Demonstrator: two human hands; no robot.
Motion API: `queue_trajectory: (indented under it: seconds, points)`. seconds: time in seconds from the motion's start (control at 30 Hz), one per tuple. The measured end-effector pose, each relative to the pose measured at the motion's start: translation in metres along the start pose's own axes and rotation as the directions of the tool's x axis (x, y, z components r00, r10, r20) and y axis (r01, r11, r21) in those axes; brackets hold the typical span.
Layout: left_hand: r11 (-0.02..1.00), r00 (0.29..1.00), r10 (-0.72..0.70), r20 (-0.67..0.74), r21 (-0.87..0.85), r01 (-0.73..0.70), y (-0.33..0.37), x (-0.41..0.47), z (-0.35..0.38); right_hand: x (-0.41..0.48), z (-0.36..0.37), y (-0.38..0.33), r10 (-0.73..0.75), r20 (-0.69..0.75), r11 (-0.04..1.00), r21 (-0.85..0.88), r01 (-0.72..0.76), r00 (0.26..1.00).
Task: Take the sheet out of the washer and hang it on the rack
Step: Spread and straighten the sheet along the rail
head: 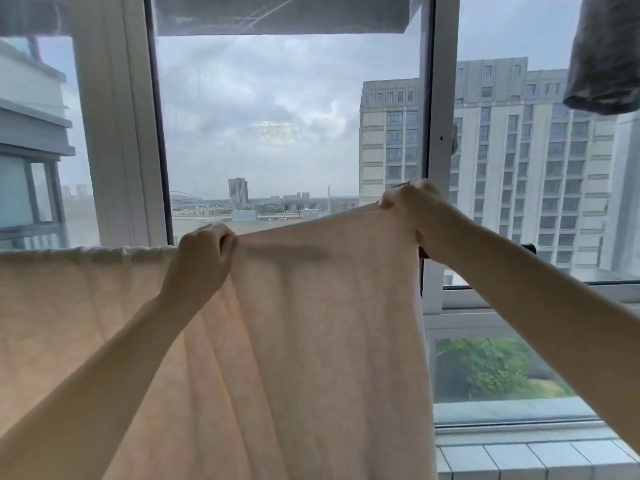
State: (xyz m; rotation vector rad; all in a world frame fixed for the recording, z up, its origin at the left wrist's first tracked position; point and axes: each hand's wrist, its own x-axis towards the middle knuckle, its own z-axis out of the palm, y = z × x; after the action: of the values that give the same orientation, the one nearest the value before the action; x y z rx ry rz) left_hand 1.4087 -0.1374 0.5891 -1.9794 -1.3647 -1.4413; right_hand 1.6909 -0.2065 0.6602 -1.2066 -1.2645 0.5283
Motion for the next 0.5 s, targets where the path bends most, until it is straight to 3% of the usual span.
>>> queue_trajectory:
  seconds: [0.1,0.17,0.33,0.43,0.5]
  points:
    - [0.997,0.997,-0.081,-0.018,0.001,0.081,-0.006,0.001,-0.005,-0.002,0.007,-0.001,0.034,-0.021,0.999,0.012,-0.034,0.999]
    - [0.996,0.996,-0.071,-0.054,-0.051,0.068,0.006,-0.001,-0.005,-0.003,0.014,-0.002,0.028,0.039,1.000,-0.010,-0.028,0.999]
    - [0.955,0.970,0.211,0.118,-0.235,-0.179,0.049,-0.013,0.007,-0.009,0.033,0.004,-0.132,0.170,0.961,-0.220,0.168,0.977]
    - [0.948,0.973,0.225,0.053,-0.245,-0.205,0.049,-0.015,0.015,-0.009,0.038,0.008,-0.242,0.213,0.902,-0.310,0.300,0.947]
    - [0.953,0.980,0.197,0.010,-0.239,-0.189,0.039,-0.013,0.016,-0.011,0.038,0.013,-0.368,0.206,0.802,-0.424,0.421,0.907]
